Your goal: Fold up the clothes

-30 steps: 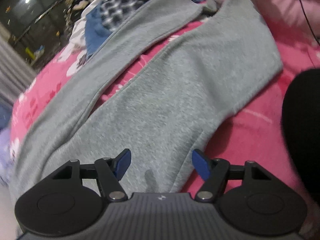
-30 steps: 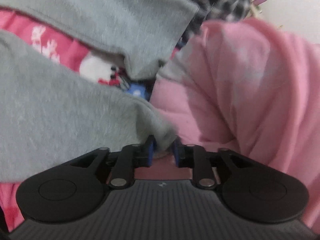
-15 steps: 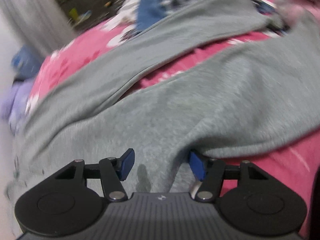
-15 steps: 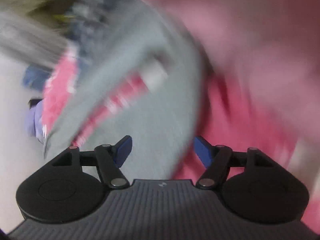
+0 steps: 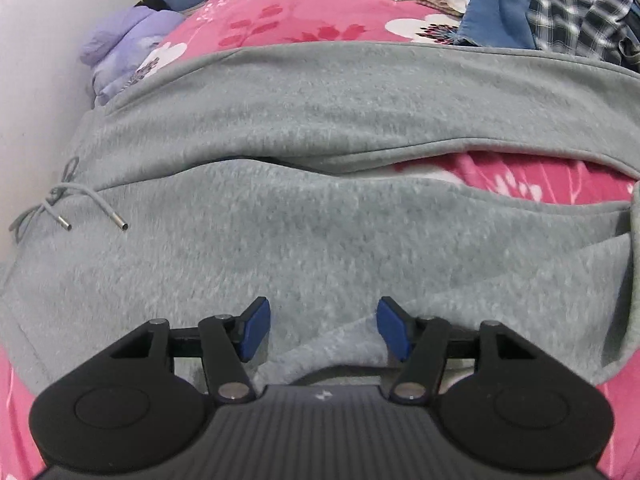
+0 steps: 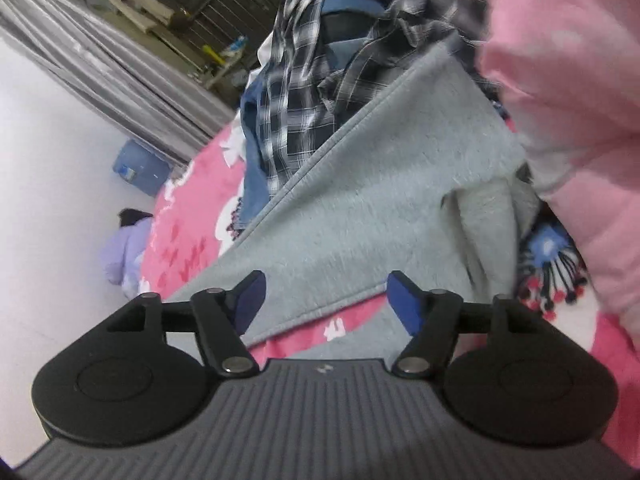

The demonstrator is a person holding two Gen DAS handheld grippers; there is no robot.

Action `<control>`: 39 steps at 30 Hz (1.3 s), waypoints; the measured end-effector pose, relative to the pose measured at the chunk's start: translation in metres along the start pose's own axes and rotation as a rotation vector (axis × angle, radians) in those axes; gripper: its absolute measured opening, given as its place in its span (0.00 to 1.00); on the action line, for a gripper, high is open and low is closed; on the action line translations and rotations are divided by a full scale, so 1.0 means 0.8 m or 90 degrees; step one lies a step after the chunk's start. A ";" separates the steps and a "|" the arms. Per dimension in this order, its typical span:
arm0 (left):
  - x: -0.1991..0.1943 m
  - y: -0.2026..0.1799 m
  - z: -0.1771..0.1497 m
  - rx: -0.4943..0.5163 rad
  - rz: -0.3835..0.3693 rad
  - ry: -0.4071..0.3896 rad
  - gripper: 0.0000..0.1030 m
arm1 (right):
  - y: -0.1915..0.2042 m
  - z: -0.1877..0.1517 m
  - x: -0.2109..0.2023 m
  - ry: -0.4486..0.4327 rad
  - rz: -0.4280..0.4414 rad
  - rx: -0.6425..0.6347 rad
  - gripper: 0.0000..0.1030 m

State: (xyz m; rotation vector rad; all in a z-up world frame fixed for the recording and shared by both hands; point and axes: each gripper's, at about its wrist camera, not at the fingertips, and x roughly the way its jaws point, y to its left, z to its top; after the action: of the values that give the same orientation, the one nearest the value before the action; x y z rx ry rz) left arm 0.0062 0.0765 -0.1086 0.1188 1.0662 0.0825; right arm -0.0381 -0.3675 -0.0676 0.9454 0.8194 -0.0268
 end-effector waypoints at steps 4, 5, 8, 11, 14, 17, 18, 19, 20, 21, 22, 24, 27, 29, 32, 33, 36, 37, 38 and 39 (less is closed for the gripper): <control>-0.002 -0.003 -0.007 0.023 0.003 -0.020 0.62 | -0.060 -0.022 0.001 0.035 0.019 0.128 0.66; -0.003 -0.003 -0.008 0.029 0.003 -0.023 0.62 | -0.075 -0.028 0.002 0.044 0.024 0.161 0.65; 0.001 -0.003 -0.006 0.037 0.001 -0.025 0.62 | -0.116 -0.045 0.008 0.054 0.030 0.266 0.64; 0.001 0.000 -0.005 0.036 -0.005 -0.024 0.62 | -0.129 -0.047 0.030 0.028 0.046 0.323 0.63; 0.000 0.000 -0.006 0.042 -0.004 -0.025 0.63 | -0.127 -0.044 0.052 0.020 0.060 0.339 0.51; -0.009 -0.004 -0.007 0.074 0.011 -0.036 0.62 | -0.107 -0.043 0.054 0.024 0.042 0.319 0.16; -0.014 -0.004 -0.008 0.092 0.015 -0.046 0.61 | -0.099 -0.044 0.046 0.014 0.031 0.302 0.14; -0.021 -0.005 -0.011 0.118 0.012 -0.057 0.61 | -0.092 -0.044 0.037 0.006 0.021 0.286 0.14; -0.027 -0.006 -0.014 0.144 0.010 -0.067 0.61 | -0.087 -0.044 0.028 0.001 0.014 0.274 0.13; -0.033 -0.009 -0.021 0.181 0.002 -0.075 0.61 | -0.083 -0.043 0.021 -0.003 0.009 0.264 0.13; -0.038 -0.012 -0.028 0.219 -0.007 -0.083 0.61 | -0.080 -0.042 0.014 -0.006 0.003 0.252 0.13; -0.049 -0.018 -0.043 0.295 -0.025 -0.098 0.62 | -0.075 -0.041 0.001 -0.002 -0.008 0.223 0.13; -0.065 -0.026 -0.064 0.408 -0.052 -0.120 0.64 | -0.075 -0.045 -0.022 0.002 -0.026 0.206 0.13; -0.067 -0.037 -0.082 0.480 -0.051 -0.122 0.64 | -0.076 -0.048 -0.031 0.003 -0.039 0.204 0.13; -0.067 -0.053 -0.108 0.577 -0.039 -0.122 0.64 | -0.074 -0.046 -0.051 -0.003 -0.067 0.181 0.07; -0.067 -0.057 -0.115 0.599 -0.037 -0.121 0.64 | -0.071 -0.043 -0.058 -0.013 -0.080 0.166 0.06; -0.059 -0.065 -0.128 0.640 -0.017 -0.123 0.64 | -0.068 -0.032 -0.087 -0.044 -0.132 0.110 0.05; -0.058 -0.068 -0.129 0.647 -0.015 -0.127 0.64 | -0.070 -0.030 -0.094 -0.051 -0.144 0.104 0.05; -0.056 -0.070 -0.129 0.647 -0.011 -0.129 0.64 | -0.074 -0.028 -0.099 -0.055 -0.145 0.110 0.05; -0.055 -0.071 -0.128 0.646 -0.007 -0.132 0.64 | -0.081 -0.029 -0.102 -0.054 -0.133 0.127 0.05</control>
State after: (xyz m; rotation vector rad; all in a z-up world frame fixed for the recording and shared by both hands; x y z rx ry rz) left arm -0.1041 0.0204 -0.1273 1.0132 0.8150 -0.4815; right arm -0.1331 -0.4160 -0.0690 1.0352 0.8444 -0.3331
